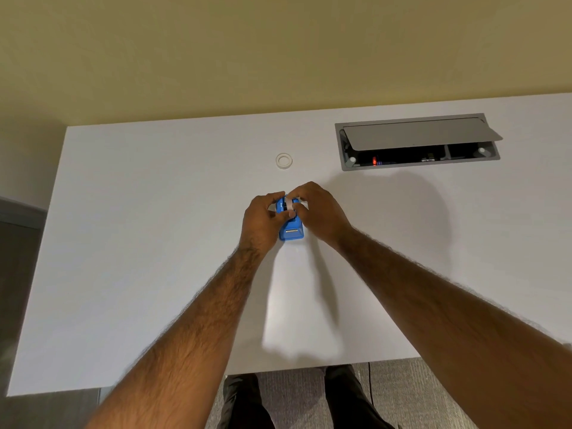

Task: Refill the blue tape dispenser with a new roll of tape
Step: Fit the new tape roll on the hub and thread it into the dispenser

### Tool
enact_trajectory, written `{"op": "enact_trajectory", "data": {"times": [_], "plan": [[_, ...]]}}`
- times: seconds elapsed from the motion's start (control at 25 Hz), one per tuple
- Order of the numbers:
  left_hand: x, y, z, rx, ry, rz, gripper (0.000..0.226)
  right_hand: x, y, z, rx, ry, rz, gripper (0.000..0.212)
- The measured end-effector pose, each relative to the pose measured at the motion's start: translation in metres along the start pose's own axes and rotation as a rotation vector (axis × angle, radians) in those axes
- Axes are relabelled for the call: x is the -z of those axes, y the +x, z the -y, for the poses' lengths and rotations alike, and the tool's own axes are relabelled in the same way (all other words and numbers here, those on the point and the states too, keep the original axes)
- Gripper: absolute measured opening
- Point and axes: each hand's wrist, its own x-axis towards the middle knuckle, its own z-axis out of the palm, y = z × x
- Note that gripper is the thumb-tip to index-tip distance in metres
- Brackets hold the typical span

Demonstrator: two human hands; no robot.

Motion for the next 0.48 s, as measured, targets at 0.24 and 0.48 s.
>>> {"op": "enact_trajectory", "data": {"times": [0.24,0.48], "plan": [[0.0,0.001,0.001,-0.093,0.057,0.028,0.035,-0.006,0.006,-0.001,-0.026,-0.031,-0.008,0.014],[-0.001,0.004,0.004,-0.107,0.114,0.016,0.035,-0.014,0.019,0.002,-0.054,-0.104,-0.039,0.015]]}}
